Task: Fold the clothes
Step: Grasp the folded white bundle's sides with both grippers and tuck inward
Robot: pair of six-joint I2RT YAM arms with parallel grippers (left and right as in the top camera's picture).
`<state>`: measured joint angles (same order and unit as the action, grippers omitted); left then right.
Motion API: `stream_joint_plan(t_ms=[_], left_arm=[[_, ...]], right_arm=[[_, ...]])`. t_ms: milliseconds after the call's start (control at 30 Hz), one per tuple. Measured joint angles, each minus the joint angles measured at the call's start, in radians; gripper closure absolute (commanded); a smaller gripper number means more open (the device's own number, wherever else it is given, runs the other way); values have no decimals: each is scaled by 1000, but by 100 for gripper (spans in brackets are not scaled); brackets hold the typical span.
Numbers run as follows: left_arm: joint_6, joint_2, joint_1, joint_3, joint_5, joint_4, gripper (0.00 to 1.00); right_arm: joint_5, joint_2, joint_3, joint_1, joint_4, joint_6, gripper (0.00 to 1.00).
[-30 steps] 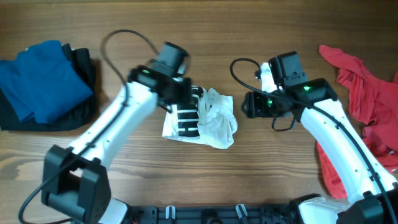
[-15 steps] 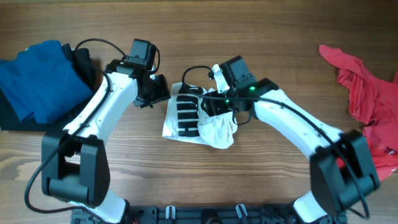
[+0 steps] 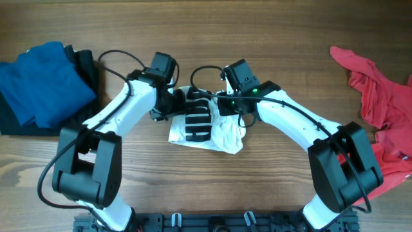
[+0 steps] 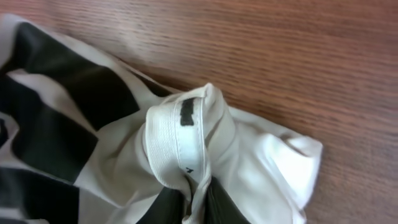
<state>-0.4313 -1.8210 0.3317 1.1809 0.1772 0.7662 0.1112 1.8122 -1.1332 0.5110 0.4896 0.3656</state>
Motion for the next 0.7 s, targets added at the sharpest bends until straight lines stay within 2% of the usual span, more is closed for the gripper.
stream_joint_plan(t_ms=[167,300,533,700], left_arm=[[0,0,37,-8,-16,-19,47],[0,0,42,-42,-56,-50,48],[0,13,43,-125,-57,-149,60],[-27,24,43,-141,-57,-165,63]], right_arm=[[-54,0,0,0,50,32,96],[-78,0,0,-6,73,63,96],[-98,0,0,-24,91,97,96],[-127,-3,0,-36,135,122,96]])
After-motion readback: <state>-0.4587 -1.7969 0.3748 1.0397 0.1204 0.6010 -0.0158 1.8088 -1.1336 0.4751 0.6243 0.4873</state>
